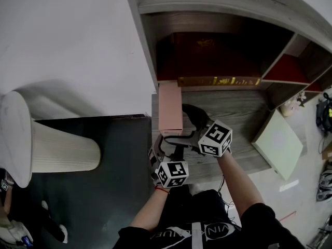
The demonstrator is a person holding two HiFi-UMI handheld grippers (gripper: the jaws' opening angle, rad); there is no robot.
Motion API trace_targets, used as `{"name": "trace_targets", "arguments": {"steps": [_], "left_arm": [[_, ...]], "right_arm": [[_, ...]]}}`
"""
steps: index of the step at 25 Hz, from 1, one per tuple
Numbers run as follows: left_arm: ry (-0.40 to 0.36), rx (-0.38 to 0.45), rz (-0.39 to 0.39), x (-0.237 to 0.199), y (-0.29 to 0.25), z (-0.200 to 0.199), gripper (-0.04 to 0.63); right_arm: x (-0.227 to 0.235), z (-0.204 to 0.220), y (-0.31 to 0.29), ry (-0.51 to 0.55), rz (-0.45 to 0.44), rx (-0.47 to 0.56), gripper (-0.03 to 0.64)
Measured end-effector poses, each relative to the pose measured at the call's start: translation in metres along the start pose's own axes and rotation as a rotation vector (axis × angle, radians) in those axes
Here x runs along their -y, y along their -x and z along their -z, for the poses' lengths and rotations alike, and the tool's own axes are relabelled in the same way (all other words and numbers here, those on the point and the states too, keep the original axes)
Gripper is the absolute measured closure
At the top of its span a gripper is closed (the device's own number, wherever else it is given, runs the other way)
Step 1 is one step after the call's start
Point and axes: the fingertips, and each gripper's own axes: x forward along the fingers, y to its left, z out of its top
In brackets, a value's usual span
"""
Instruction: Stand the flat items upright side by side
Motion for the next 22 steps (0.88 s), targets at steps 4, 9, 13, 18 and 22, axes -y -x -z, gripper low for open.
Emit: {"name": "trace_targets", "arguments": {"steps": [4,9,13,18,22], "left_arm": [[0.005,0.009,-0.001,0.0,-0.001,0.0,0.279],[0.043,0.018,0.019,-0.001,0.002,-0.001,0.279],[0.069,0.051,0.045,0.0,0.01,-0.008,0.288],[0.095,0.074,0.063,0.002,0.021,-0.014,0.288],[0.114,0.108,0.053,0.001,0.038,-0.022,0.288]], "right_arm": [[0.001,0.0,0.0,0.004,0.01,-0.004,0.056],[0.001,0.0,0.002,0.003,0.048,-0.011,0.051],[0.002,0.0,0.008,-0.005,0.08,-0.006,0.057],[-0.002,-0.004,0.022,-0.027,0.111,0.024,0.063],[-0.009,-0.006,0.045,-0.024,0.148,0.038,0.071]]}}
